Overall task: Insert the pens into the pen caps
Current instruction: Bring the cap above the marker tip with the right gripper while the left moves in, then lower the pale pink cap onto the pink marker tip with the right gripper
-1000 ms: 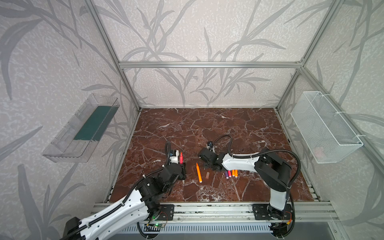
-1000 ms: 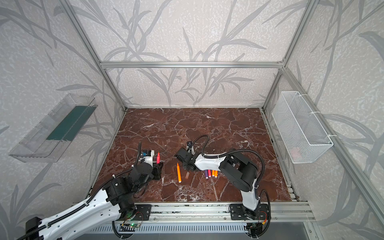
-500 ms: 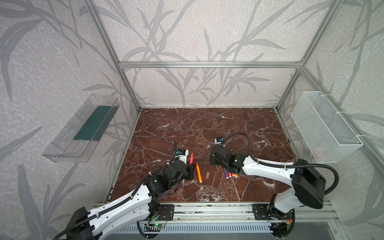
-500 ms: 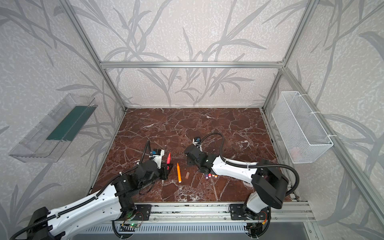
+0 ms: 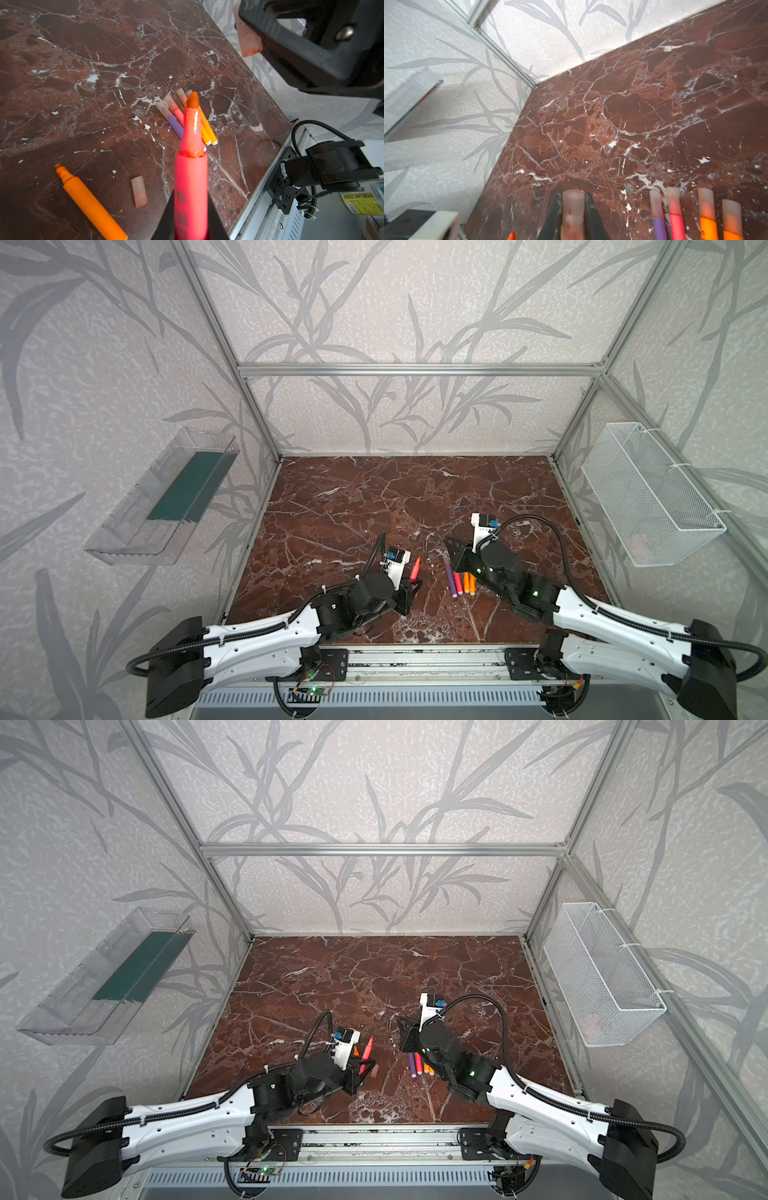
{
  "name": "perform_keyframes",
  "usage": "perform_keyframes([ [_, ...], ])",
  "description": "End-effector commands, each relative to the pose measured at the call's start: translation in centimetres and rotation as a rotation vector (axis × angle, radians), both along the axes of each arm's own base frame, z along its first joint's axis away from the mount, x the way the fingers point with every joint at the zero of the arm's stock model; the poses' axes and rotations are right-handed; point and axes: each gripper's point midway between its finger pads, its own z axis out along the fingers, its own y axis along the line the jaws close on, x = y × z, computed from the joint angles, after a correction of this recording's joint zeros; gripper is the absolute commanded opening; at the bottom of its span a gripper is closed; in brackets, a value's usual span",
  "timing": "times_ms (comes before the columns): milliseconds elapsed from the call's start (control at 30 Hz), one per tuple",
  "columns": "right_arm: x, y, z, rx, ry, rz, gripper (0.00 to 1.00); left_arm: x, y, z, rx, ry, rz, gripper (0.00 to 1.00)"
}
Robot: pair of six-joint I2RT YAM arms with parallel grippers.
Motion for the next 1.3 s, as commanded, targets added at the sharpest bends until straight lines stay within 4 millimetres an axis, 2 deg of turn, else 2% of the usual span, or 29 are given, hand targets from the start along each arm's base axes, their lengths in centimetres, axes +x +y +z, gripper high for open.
perform_keyframes([
  [0, -0.3, 0.2, 2.8, 0.107, -0.077, 0.025, 0.02, 0.2, -1.8, 3.3, -0.083, -0.068, -0.030, 0.00],
  [267, -1.0, 1.6, 4.7, 0.197, -0.132, 0.113, 0.02, -0.1, -3.5, 3.6, -0.080, -0.077, -0.063, 0.00],
  [633, -0.9, 3.3, 5.4, 0.245, -0.143, 0.164, 0.02, -0.1, -3.4, 4.0, -0.095, -0.090, -0.061, 0.00],
  [867, -0.7, 4.8, 5.2, 0.264, -0.123, 0.202, 0.00, -0.1, -3.0, 4.1, -0.100, -0.094, -0.052, 0.00],
  [1033, -0.7, 4.4, 4.4, 0.252, -0.102, 0.187, 0.00, 0.1, -2.2, 4.2, -0.109, -0.105, -0.025, 0.00],
  [1267, -1.4, 4.7, 4.4, 0.278, -0.091, 0.228, 0.00, 0.2, -1.9, 4.3, -0.103, -0.110, -0.015, 0.00],
])
